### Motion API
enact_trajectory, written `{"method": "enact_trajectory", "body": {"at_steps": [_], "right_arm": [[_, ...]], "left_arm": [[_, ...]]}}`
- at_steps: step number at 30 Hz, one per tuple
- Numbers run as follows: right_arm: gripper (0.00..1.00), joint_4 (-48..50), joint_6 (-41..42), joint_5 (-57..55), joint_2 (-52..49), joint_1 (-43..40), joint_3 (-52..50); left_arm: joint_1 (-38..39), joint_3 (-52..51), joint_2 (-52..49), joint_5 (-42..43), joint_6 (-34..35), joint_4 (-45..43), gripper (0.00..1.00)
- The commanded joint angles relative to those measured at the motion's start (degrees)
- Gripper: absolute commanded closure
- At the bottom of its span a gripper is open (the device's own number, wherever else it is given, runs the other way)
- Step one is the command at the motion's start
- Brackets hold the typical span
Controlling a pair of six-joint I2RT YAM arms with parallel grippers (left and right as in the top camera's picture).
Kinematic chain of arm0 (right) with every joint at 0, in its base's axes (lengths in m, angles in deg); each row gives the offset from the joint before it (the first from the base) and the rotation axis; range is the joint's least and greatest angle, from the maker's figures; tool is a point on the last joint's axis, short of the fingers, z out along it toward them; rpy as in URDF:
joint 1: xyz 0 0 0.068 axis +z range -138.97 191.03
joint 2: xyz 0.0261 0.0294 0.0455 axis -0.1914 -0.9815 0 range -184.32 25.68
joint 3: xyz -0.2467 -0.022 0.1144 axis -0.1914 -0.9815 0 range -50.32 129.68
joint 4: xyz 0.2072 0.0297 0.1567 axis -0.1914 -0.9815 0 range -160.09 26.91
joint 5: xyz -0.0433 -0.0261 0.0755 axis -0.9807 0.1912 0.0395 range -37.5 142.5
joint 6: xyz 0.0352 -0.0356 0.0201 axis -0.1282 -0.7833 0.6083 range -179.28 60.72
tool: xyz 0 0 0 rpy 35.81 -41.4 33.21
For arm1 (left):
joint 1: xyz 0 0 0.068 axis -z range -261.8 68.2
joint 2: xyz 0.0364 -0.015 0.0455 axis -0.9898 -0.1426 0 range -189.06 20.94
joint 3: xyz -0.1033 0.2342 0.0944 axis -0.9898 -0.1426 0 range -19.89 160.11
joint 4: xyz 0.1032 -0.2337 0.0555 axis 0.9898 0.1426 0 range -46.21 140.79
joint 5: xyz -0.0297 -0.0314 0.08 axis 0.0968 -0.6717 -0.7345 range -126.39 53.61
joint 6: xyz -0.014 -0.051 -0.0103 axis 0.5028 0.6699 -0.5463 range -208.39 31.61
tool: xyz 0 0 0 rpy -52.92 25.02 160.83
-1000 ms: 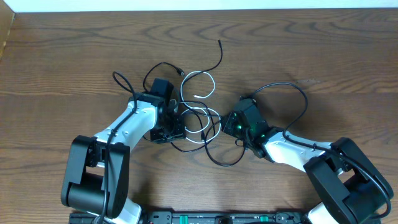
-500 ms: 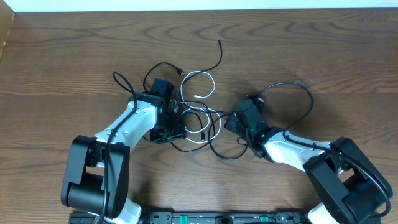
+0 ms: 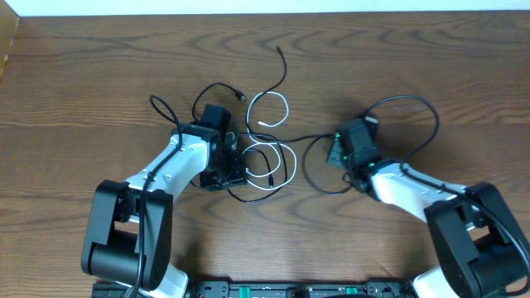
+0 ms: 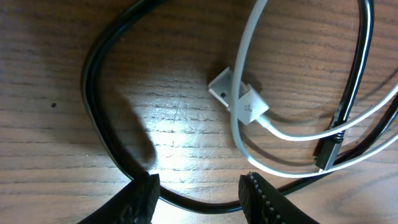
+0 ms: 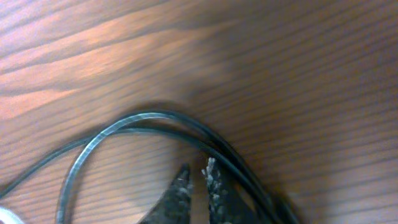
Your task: Untangle cables
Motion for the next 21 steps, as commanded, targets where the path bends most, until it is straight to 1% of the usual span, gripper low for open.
{"method": "enact_trajectory", "body": {"at_steps": [1,5,9,11,14,16,19,21], "right_arm": [[0.86,-5.75,-8.31,-1.29,-3.13,-5.14,-2.86],[0.8,-10.03,-8.39,-0.92,-2.97,-10.29,-2.8],[0.67,-12.72,-8.57,3.23,-2.84,-14.43,-2.38],[0.62,-12.09,-11.85,9.2,-2.84,-15.85,-1.9],[0.51,-8.39,-19.47,24.59,-2.84,-16.87,-0.98],[0.45,-5.79,-23.12,34.88,-2.84,-16.87,-0.42],[0.43,-3.06,-23.1,41.33,-2.84,-16.13,-0.15],[0.43,-1.97,-22.45,40.83,-2.84,-14.67,-0.15]], "left_arm": [[0.13,-0.33,0.2,-0.55,0.04,0.22,0.54],[0.13,-0.5,0.2,-0.55,0.04,0.2,0.53],[0.13,-1.49,0.2,-0.55,0.04,-0.09,0.54],[0.13,-2.25,0.2,-0.55,0.04,-0.5,0.54],[0.13,-3.69,0.2,-0.57,0.04,-1.53,0.53],[0.13,-4.11,0.2,-0.57,0.04,-1.79,0.54],[0.13,-4.13,0.2,-0.55,0.04,-2.16,0.53],[0.13,-4.13,0.2,-0.55,0.07,-2.36,0.54]]}}
